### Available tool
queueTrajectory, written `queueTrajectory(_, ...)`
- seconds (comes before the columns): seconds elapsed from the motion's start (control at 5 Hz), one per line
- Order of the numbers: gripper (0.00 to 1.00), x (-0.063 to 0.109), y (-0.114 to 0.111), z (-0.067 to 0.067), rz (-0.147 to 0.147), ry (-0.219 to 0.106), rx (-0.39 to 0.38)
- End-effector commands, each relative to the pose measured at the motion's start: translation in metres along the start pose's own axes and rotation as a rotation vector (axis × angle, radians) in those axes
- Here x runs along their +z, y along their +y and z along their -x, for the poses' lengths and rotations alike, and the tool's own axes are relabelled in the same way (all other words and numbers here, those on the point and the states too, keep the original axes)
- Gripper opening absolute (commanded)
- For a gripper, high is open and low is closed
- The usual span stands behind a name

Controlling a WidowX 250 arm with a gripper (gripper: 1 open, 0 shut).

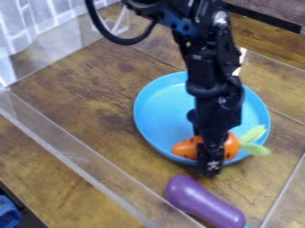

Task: Put the carrot on the blue tray

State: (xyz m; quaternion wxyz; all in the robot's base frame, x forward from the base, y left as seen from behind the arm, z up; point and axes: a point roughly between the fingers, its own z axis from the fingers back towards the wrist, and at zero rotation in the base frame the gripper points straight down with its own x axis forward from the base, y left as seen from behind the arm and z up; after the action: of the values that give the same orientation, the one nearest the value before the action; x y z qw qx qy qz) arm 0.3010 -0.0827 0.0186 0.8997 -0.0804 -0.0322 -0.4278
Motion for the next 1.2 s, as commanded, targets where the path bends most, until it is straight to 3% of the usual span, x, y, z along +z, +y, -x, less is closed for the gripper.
queueTrajectory(0.0,0.0,0.003,-0.002,0.002,0.013,0.026,0.062)
queueTrajectory(0.4,0.0,0.021,0.007,-0.017,-0.021,0.013,0.121)
queueTrajectory(0.8,0.0,0.045,0.018,-0.029,-0.049,-0.007,0.2)
queueTrajectory(1.0,0.0,0.049,0.018,-0.029,-0.058,-0.03,0.222)
